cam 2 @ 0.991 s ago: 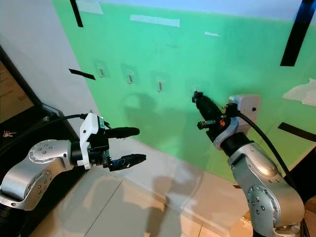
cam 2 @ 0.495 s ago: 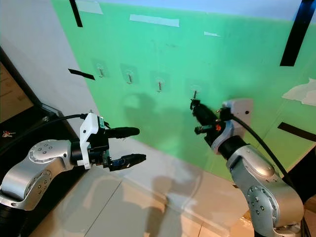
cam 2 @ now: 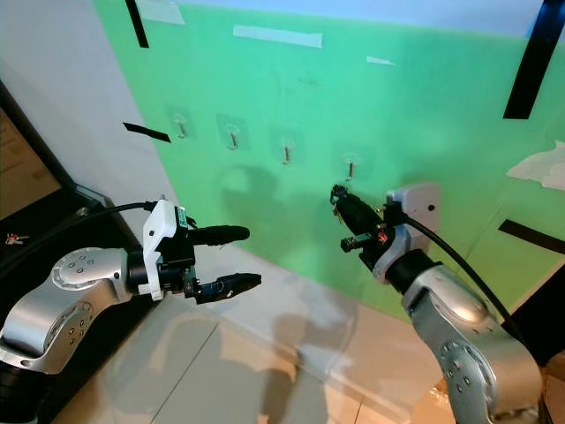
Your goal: Hang keys on a hook
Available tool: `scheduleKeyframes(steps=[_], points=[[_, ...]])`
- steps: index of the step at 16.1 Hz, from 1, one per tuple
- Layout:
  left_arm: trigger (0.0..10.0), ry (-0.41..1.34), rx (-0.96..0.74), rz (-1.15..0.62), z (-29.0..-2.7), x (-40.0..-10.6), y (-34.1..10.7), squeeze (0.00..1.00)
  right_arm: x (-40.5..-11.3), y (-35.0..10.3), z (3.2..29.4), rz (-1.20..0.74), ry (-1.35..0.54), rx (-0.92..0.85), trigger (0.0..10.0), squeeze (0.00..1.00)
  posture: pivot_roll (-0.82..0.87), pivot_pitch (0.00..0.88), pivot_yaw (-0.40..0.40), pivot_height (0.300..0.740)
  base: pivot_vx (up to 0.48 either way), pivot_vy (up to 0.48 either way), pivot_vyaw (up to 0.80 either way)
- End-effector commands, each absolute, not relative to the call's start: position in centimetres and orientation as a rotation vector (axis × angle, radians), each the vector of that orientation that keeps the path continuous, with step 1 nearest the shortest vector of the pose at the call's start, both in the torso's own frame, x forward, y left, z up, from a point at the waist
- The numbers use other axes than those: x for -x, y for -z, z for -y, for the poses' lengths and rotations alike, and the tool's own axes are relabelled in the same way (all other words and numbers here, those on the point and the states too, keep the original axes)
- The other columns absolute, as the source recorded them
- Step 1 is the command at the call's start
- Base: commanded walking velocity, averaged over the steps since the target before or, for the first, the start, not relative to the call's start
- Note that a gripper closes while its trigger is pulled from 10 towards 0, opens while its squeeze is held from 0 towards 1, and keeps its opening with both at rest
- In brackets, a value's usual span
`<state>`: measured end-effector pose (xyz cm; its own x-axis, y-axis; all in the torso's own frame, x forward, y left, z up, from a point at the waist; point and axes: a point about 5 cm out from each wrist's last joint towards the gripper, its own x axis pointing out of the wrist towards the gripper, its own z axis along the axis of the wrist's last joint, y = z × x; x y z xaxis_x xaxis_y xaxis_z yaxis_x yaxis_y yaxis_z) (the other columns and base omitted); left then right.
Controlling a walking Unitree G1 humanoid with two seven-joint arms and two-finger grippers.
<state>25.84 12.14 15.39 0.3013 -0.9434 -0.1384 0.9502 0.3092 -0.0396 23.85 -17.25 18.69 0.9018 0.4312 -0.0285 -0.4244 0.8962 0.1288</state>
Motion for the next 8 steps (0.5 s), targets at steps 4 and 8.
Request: scheduleKeyframes(steps=[4,8], points=[[10.0,1.250,-0.074,-0.146,-12.25,-26.28,-15.55,0.00,-23.15,-20.43,17.33,0.036,-0.491,-0.064,10.0,0.00,-0.17,0.000,0.120,0.740,0.000,0.000,0.00],[10.0,1.255,-0.077,-0.146,-12.29,-26.45,-15.57,0.00,-23.27,-20.65,17.44,0.059,-0.486,-0.073,10.0,0.00,-0.17,0.000,0.128,0.740,0.000,0.000,0.00]])
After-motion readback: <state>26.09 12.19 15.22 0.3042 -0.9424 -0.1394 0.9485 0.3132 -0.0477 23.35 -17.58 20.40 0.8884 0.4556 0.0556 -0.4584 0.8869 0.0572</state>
